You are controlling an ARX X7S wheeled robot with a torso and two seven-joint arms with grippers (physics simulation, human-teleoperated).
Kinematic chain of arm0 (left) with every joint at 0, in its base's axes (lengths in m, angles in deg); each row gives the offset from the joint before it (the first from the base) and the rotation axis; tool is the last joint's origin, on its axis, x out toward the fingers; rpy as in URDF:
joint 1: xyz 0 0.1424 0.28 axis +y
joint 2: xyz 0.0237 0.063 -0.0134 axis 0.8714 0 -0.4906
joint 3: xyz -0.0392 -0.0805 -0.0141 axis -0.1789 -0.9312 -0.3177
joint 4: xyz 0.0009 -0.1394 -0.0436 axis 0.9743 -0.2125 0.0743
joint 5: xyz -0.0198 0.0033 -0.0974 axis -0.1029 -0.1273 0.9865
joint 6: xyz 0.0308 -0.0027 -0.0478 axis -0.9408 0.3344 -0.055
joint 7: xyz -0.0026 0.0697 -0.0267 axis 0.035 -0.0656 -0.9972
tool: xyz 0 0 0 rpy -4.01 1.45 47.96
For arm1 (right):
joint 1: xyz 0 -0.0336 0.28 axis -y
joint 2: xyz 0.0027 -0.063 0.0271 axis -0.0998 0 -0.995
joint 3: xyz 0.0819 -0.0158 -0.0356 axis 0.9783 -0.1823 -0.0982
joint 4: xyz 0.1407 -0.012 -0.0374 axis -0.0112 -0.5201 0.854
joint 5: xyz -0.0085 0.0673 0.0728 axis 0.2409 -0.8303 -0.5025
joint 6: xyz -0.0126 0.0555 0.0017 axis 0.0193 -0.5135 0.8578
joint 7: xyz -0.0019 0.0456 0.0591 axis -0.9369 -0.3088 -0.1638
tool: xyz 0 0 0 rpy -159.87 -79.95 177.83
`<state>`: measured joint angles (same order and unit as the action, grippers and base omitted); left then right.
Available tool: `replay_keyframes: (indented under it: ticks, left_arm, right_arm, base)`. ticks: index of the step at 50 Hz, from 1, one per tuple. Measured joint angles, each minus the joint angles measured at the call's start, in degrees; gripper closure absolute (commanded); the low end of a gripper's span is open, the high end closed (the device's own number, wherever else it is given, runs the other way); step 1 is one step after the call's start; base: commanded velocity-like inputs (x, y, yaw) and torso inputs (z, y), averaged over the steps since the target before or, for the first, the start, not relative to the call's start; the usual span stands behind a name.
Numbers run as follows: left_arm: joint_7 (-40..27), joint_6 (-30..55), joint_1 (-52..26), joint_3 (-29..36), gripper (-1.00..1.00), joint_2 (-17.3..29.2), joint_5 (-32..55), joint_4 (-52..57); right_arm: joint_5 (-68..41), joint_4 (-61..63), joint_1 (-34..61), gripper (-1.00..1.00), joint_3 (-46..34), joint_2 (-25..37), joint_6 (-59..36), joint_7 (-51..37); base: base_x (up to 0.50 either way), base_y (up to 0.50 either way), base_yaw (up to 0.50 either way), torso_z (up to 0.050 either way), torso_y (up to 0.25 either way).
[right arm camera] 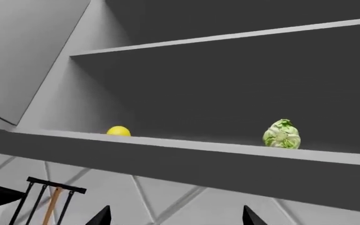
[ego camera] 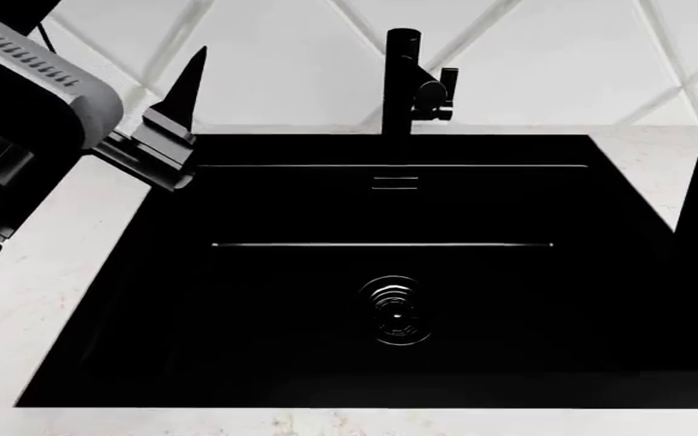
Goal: Pick the lemon, brussel sprout from the counter and place them in the cabinet. Then close the cabinet.
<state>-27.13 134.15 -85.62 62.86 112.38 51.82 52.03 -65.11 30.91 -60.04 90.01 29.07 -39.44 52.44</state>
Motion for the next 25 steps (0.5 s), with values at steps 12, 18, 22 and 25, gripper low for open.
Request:
replay_keyframes:
  ticks: [12, 18, 22, 25]
  left_arm:
    - [-0.24, -0.15, 0.04, 0.03, -1.0, -0.16, 0.27, -0.02]
    - [-0.31, -0.25, 0.16, 0.03, -1.0, -0.21, 0.44, -0.02]
    - [-0.38, -0.26, 0.18, 0.0, -1.0, -0.22, 0.57, -0.01]
    - [-0.41, -0.25, 0.14, 0.06, -1.0, -0.25, 0.65, -0.03]
  right_arm:
    - [1.49, 0.14, -1.23, -1.0, -0.78, -0.82, 0.61, 0.71]
    - [2.24, 0.27, -1.68, -1.0, -1.43, -0.99, 0.76, 1.01]
    - [2.55, 0.31, -1.7, -1.0, -1.98, -0.93, 0.76, 1.03]
    - [2.47, 0.24, -1.37, -1.0, -2.4, -0.64, 0.65, 0.74]
  base:
    - [-0.01, 0.01, 0.0, 0.0, 0.0]
    - [-0.09, 0.11, 0.0, 0.0, 0.0]
    - [-0.01, 0.09, 0.0, 0.0, 0.0]
    - [0.0, 0.02, 0.0, 0.0, 0.0]
